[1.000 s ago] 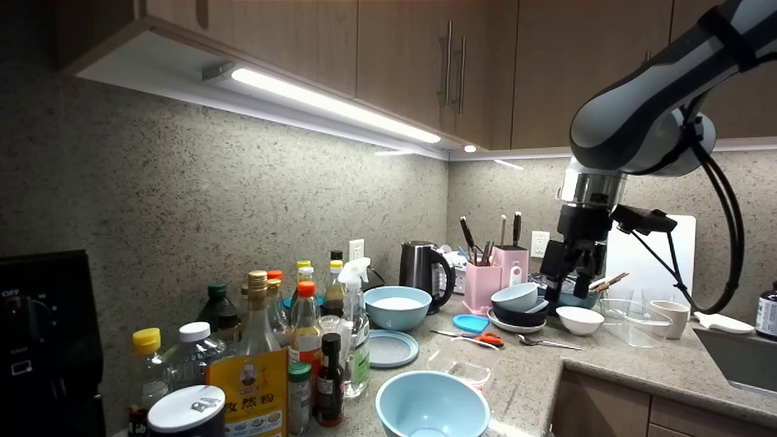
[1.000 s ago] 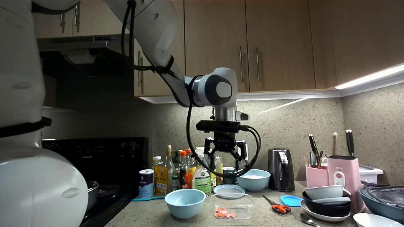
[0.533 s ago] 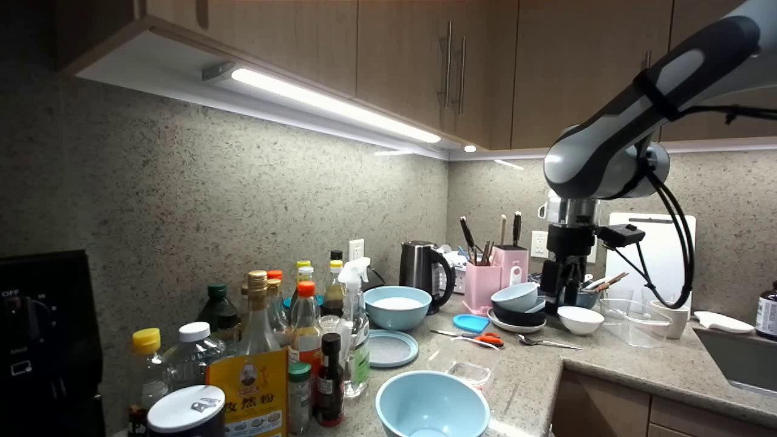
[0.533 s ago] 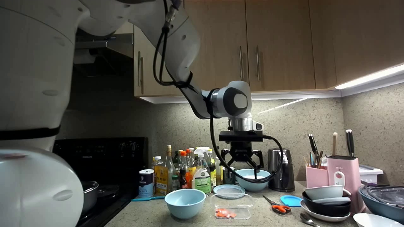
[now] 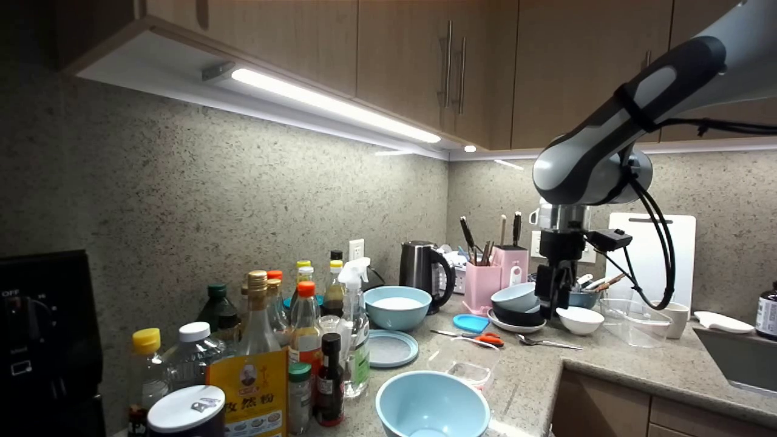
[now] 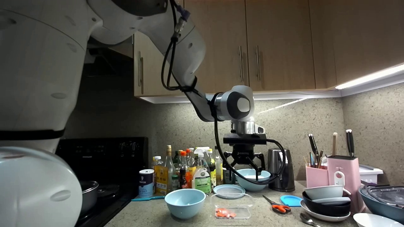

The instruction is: Pick up the colorless bowl and pour some of its contents into the blue bowl

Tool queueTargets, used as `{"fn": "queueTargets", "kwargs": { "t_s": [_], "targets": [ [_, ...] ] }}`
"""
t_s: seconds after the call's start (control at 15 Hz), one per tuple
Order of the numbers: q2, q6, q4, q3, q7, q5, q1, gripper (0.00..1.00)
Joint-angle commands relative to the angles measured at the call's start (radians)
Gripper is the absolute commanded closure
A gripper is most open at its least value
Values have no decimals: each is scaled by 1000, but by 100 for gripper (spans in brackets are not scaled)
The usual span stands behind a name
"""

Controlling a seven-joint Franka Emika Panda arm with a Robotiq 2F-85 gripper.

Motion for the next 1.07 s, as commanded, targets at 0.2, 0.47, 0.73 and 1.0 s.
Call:
{"fn": "queueTargets", "kwargs": {
  "t_s": [0.2,0.47,0.73,1.0],
  "targets": [
    [174,52,166,25,26,-62,-30,0],
    [297,49,295,28,119,-150,-9,0],
    [308,38,304,50,120,-173,-23,0],
    [342,46,335,73,177,-101,-29,0]
  ]
}}
